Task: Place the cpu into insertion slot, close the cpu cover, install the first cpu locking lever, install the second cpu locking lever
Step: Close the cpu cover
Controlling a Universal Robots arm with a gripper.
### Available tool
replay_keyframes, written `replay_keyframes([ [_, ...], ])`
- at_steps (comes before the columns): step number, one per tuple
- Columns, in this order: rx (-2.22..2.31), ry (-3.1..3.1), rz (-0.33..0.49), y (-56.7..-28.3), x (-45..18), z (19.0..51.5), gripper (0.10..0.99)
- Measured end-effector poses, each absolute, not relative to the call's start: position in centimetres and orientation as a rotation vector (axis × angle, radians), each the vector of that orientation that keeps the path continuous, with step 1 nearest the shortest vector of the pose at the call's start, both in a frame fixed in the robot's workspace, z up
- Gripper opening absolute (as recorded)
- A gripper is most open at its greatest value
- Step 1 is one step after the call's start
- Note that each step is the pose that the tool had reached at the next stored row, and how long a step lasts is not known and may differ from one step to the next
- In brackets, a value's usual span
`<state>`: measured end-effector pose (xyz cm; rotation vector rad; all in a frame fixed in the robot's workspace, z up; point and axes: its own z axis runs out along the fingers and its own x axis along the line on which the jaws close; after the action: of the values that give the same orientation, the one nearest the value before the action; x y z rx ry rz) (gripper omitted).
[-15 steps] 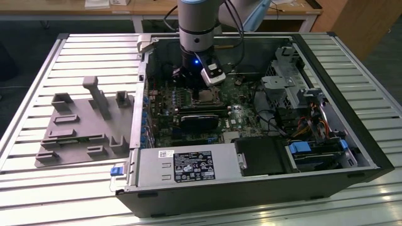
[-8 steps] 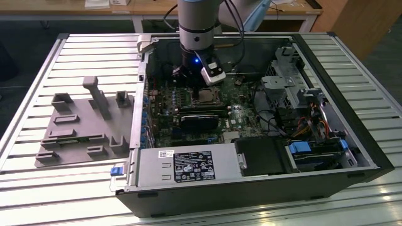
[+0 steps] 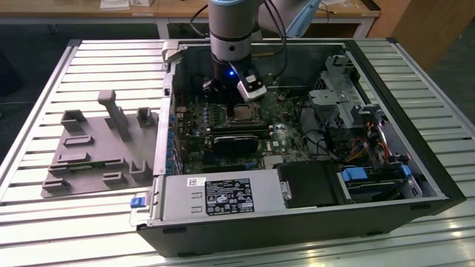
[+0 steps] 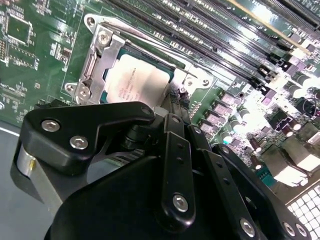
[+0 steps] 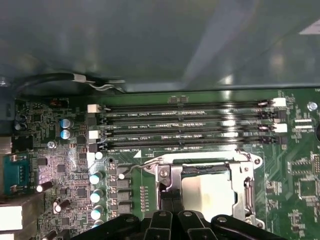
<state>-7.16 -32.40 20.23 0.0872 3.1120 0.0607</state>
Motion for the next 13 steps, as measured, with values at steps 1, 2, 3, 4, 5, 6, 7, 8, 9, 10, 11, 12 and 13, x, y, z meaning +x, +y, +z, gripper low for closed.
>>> replay_keyframes([
  [1, 0.084, 3.112, 0.063, -32.4, -7.17, 20.19, 0.102],
  [2, 0.083, 3.112, 0.066, -32.4, -7.17, 20.17, 0.102],
  [3, 0.083, 3.112, 0.068, -32.39, -7.17, 20.15, 0.102],
  [4, 0.082, 3.112, 0.068, -32.39, -7.17, 20.14, 0.102],
  [5, 0.082, 3.112, 0.069, -32.39, -7.15, 20.13, 0.102],
  [6, 0.082, 3.112, 0.069, -32.39, -7.12, 20.11, 0.102],
  [7, 0.082, 3.112, 0.069, -32.39, -7.08, 20.09, 0.102],
  [8, 0.082, 3.112, 0.07, -32.39, -7.04, 20.07, 0.102],
  [9, 0.082, 3.112, 0.07, -32.39, -7.0, 20.04, 0.102],
  [10, 0.082, 3.112, 0.069, -32.39, -6.97, 20.01, 0.102],
  [11, 0.082, 3.112, 0.069, -32.39, -6.96, 19.98, 0.102],
  [12, 0.082, 3.113, 0.069, -32.39, -6.94, 19.96, 0.102],
  [13, 0.082, 3.113, 0.069, -32.39, -6.93, 19.95, 0.102],
])
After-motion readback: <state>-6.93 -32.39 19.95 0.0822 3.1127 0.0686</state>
